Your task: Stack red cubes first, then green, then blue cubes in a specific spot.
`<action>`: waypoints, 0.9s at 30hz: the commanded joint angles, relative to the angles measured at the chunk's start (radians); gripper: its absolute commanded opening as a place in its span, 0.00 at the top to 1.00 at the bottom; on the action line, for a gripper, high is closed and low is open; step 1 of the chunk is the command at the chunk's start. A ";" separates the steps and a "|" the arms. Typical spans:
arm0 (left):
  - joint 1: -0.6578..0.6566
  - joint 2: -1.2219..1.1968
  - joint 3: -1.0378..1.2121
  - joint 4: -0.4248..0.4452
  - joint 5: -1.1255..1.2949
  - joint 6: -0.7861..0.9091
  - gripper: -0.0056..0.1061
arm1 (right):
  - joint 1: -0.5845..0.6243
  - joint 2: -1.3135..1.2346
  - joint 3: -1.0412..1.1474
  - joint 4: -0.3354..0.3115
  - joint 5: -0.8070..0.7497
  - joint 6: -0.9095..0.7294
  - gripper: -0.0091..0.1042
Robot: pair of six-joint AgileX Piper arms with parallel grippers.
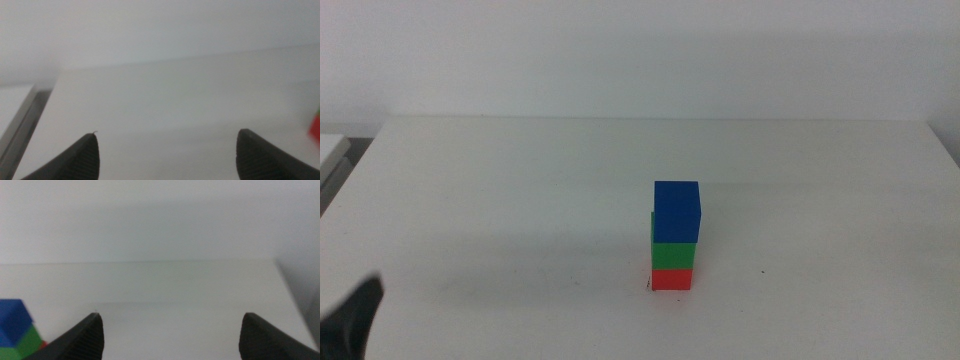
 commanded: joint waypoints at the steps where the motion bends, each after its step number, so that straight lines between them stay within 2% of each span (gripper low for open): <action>1: 0.044 -0.108 0.106 0.005 -0.020 -0.001 0.11 | -0.017 -0.088 0.113 -0.063 -0.082 -0.010 0.14; 5: 0.110 -0.250 0.211 0.005 0.006 -0.001 0.11 | -0.059 -0.223 0.275 -0.055 -0.090 -0.010 0.14; 11: 0.154 -0.250 0.215 0.005 -0.046 -0.001 0.11 | -0.114 -0.369 0.443 -0.026 -0.082 -0.010 0.14; 14: 0.154 -0.250 0.215 0.005 -0.051 -0.001 0.11 | -0.116 -0.404 0.443 -0.039 -0.030 -0.004 0.14; 18: 0.154 -0.250 0.215 0.024 -0.051 -0.001 0.11 | -0.116 -0.404 0.443 -0.030 -0.084 -0.004 0.14; 27: 0.154 -0.250 0.215 0.032 -0.053 -0.001 0.11 | -0.116 -0.404 0.443 -0.032 -0.082 -0.004 0.14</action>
